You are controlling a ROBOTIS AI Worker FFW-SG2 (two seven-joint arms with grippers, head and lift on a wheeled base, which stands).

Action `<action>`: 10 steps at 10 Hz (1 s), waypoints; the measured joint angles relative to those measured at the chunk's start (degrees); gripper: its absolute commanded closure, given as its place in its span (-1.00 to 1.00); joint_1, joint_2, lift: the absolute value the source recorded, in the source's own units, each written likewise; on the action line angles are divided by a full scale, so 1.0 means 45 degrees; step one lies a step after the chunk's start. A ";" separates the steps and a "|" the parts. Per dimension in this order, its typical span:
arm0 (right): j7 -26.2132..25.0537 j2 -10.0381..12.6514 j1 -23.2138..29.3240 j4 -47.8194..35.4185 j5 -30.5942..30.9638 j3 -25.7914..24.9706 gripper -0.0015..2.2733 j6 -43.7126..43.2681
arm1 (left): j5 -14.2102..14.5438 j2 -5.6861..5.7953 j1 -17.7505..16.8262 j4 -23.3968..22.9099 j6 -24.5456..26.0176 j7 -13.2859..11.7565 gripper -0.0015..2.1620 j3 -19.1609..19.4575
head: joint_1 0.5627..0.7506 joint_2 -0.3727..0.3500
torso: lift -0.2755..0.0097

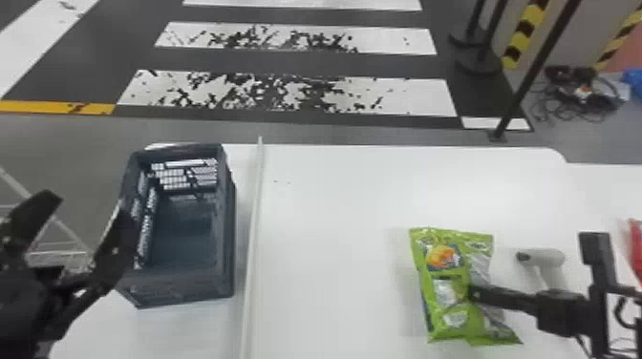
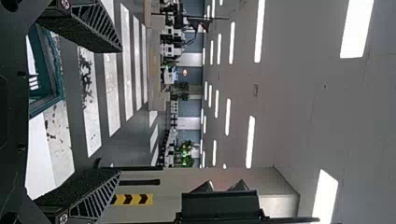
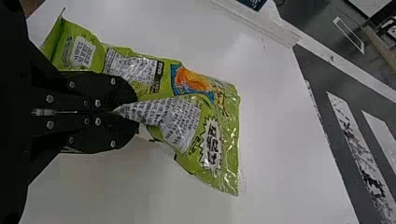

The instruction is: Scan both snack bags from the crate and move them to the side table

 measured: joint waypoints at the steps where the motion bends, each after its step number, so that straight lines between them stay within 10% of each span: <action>1: -0.0019 0.0033 0.0271 -0.0875 -0.0394 -0.0387 0.97 0.0451 | 0.0000 -0.0005 0.0006 -0.0004 -0.0010 0.0000 -0.93 -0.0007 | 0.41 0.12 | 0.73; 5: -0.2288 0.0165 -0.0035 -0.1329 -0.2365 -0.3074 0.97 -0.0108 | -0.0023 -0.0007 0.0067 0.0056 -0.0016 0.0000 -0.93 -0.0029 | 0.41 -0.26 | 0.73; 10: -0.5728 0.0124 -0.1728 0.2365 -0.3731 -0.5317 0.97 -0.3128 | -0.0272 -0.0005 -0.0031 0.0302 0.0108 0.0008 -0.93 -0.0237 | 0.41 -0.89 | 0.73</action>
